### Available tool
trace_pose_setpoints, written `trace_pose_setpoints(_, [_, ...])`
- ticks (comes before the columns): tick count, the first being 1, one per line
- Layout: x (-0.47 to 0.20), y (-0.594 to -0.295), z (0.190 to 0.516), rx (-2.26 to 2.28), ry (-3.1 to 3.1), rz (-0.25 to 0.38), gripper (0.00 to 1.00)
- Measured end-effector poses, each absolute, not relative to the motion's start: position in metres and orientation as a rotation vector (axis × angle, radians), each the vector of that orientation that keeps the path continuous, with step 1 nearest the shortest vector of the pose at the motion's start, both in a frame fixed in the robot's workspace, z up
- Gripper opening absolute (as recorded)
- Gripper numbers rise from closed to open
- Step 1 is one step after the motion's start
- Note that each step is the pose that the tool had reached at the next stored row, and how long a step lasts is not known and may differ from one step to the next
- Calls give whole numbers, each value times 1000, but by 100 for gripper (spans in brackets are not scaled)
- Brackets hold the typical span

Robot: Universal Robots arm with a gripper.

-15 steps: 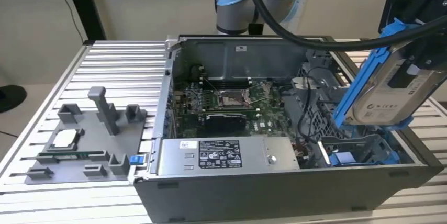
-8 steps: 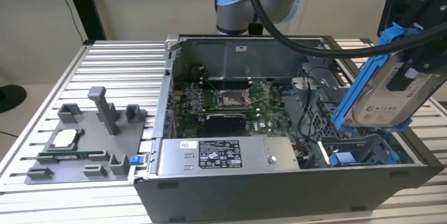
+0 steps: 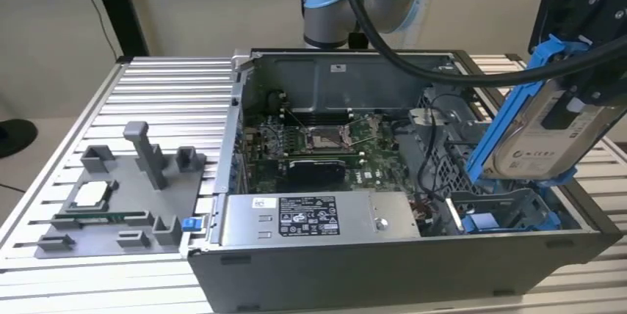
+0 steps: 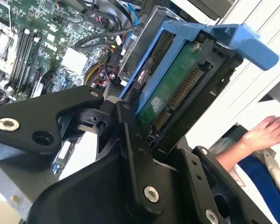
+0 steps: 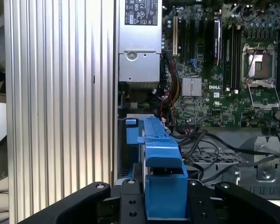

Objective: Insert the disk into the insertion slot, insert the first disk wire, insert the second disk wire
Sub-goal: 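Insert the disk into the insertion slot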

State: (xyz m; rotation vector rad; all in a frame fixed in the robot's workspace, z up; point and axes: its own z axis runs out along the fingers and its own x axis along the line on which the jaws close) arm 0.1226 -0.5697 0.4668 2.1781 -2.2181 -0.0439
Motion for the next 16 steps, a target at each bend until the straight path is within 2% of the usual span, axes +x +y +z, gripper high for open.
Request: trace_pose_setpoints(16, [123,-570,460,2178,-2218,-44,0])
